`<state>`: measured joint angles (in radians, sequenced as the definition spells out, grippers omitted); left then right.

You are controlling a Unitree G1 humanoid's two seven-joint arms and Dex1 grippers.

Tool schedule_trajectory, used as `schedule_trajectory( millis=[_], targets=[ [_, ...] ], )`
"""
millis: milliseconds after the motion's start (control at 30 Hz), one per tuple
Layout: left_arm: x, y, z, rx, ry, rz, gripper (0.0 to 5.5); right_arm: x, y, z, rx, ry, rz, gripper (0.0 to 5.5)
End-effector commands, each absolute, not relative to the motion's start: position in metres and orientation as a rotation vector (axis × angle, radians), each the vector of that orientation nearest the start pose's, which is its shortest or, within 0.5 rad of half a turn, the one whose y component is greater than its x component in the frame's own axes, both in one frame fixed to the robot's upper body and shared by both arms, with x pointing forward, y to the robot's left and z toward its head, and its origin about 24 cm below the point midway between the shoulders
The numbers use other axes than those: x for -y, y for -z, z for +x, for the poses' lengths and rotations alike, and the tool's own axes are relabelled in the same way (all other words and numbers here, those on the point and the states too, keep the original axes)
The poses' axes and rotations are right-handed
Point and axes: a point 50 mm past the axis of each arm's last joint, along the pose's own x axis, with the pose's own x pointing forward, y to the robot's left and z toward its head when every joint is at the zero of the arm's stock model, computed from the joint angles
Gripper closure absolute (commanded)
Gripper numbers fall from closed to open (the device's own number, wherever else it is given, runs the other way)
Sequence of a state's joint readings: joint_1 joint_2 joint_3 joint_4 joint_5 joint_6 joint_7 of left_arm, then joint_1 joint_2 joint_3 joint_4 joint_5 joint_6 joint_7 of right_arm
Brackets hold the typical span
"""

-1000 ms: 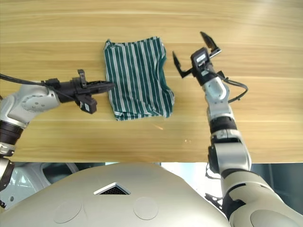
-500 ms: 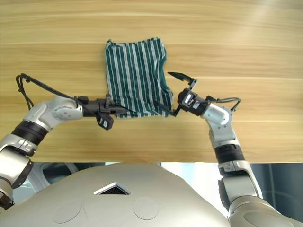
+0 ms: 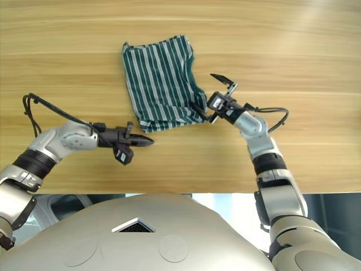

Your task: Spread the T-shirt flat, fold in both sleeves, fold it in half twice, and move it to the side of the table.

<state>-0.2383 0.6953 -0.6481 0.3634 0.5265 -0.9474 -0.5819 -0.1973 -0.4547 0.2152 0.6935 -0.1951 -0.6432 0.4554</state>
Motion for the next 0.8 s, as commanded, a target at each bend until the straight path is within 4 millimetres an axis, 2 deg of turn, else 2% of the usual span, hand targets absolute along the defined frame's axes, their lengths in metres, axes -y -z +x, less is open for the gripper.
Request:
schedule_trajectory(
  millis=[33,133,233,300,367,467,567,667,800],
  targets=[
    [-0.163,0.03,0.191,0.059,1.674,1.291,5.46,0.213,0.016,0.235,-0.119,-0.809,-0.626,0.1],
    [-0.16,0.024,0.192,0.095,1.651,1.237,5.46,0.212,0.012,0.224,-0.101,-0.886,-0.605,0.1],
    [-0.163,0.002,0.196,0.154,1.598,1.159,5.46,0.21,0.016,0.206,-0.132,-1.014,-0.637,0.1],
    [-0.166,-0.014,0.191,0.192,1.602,1.08,5.46,0.205,0.017,0.193,-0.139,-1.095,-0.638,0.1],
    [-0.163,-0.035,0.173,0.252,1.681,0.941,5.46,0.2,0.019,0.181,-0.145,-1.159,-0.642,0.1],
    [-0.158,-0.072,0.132,0.371,1.847,0.663,5.46,0.197,0.02,0.176,-0.157,-1.182,-0.642,0.1],
    [-0.159,-0.099,0.116,0.45,1.908,0.521,5.46,0.195,0.022,0.174,-0.171,-1.195,-0.648,0.1],
    [-0.165,-0.109,0.123,0.456,1.864,0.509,5.46,0.191,0.023,0.169,-0.174,-1.229,-0.647,0.1],
    [-0.172,-0.1,0.142,0.385,1.781,0.58,5.46,0.194,0.014,0.17,-0.142,-1.222,-0.658,0.1]
  ],
)
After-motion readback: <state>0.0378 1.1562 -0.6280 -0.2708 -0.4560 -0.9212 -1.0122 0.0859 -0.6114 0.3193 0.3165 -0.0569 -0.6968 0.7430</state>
